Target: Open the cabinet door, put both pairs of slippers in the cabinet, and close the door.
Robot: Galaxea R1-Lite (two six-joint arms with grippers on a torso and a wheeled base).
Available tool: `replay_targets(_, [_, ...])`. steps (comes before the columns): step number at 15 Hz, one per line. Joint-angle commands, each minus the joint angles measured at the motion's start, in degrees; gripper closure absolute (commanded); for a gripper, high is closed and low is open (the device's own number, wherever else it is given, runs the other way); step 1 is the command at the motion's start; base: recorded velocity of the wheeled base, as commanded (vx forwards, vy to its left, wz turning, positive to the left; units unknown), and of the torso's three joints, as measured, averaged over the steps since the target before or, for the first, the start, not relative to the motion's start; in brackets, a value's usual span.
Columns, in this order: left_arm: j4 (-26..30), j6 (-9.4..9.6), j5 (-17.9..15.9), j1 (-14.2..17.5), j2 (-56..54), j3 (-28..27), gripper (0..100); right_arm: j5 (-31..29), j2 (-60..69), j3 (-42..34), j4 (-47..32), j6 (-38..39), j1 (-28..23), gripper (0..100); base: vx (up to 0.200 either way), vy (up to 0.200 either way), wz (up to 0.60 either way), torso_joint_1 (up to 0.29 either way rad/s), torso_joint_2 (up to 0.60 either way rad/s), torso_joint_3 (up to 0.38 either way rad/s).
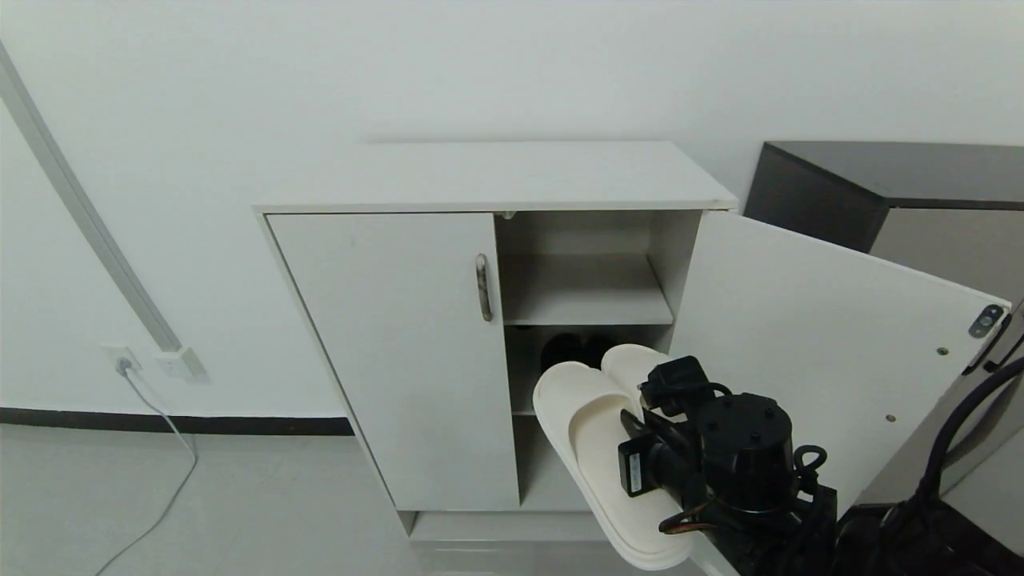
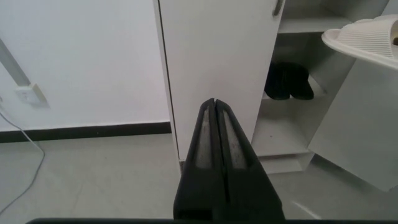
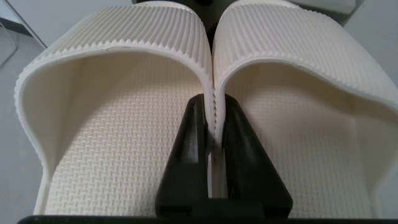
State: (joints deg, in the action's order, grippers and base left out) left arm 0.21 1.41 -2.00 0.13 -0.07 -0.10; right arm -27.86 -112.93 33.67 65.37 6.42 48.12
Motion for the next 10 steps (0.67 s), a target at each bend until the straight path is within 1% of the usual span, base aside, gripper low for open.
replay_targets(1, [0.1, -0.01, 0.0, 0.0, 0.1, 0.0, 100, 0.0, -0.3, -0.2, 0.5, -0.3, -0.3, 100, 0.000, 0.000, 0.00, -0.139, 0.47, 0.334])
replay_targets(7, [0.0, -0.01, 0.0, 0.0, 0.1, 0.0, 100, -0.2, -1.3, -0.4, 1.2, -0.7, -0.7, 100, 0.000, 0.000, 0.00, -0.106, 0.46, 0.347])
replay_targets(8, [0.0, 0.34, 0.0, 0.0, 0.1, 0.0, 100, -0.2, -1.5, -0.5, 1.2, -1.3, -0.7, 100, 0.000, 0.000, 0.00, -0.041, 0.43, 0.369])
replay_targets(10, [0.0, 0.08, 0.0, 0.0, 0.1, 0.0, 100, 0.0, -3.8, -1.9, 4.4, -2.7, -0.3, 100, 0.000, 0.000, 0.00, -0.034, 0.44, 0.395])
